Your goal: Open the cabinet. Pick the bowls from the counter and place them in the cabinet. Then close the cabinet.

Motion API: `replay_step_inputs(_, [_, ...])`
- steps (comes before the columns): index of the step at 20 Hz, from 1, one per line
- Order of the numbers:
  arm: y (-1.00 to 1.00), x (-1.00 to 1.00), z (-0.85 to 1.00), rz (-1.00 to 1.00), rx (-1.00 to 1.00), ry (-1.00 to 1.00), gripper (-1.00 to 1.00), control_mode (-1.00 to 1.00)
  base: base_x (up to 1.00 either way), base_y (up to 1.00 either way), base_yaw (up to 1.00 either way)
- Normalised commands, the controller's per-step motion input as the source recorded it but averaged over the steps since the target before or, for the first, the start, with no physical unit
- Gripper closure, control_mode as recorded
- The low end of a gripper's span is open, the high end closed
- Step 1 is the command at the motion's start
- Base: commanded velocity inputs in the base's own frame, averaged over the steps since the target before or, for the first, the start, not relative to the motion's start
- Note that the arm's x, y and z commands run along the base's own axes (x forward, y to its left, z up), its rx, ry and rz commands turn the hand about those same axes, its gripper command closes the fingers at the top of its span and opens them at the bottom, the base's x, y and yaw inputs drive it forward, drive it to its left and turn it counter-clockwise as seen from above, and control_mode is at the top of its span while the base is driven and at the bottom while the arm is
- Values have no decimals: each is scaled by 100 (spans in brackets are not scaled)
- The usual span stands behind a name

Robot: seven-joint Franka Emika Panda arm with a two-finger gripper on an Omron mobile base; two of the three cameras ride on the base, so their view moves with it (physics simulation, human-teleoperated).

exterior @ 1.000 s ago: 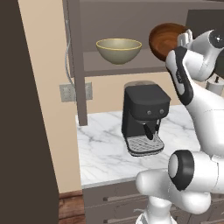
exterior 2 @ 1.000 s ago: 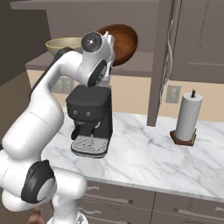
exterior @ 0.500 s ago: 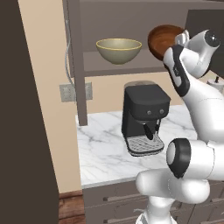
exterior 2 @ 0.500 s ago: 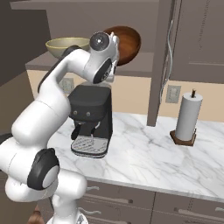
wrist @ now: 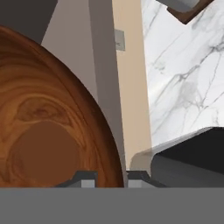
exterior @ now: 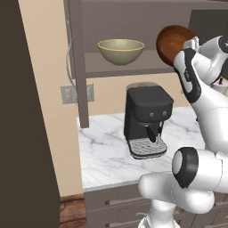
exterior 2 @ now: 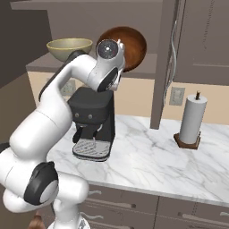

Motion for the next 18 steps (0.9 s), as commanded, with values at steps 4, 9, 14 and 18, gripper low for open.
replay_step_inputs(4, [0,43,-21,0,0,0,100,-100,0,0,0])
replay_step_inputs(9, [3,50,0,0,0,0,100,-100,0,0,0])
replay_step_inputs(14, [0,13,0,0,0,0,-100,-100,0,0,0])
replay_step_inputs(18, [-1,-47,0,0,0,-8,-100,-100,0,0,0])
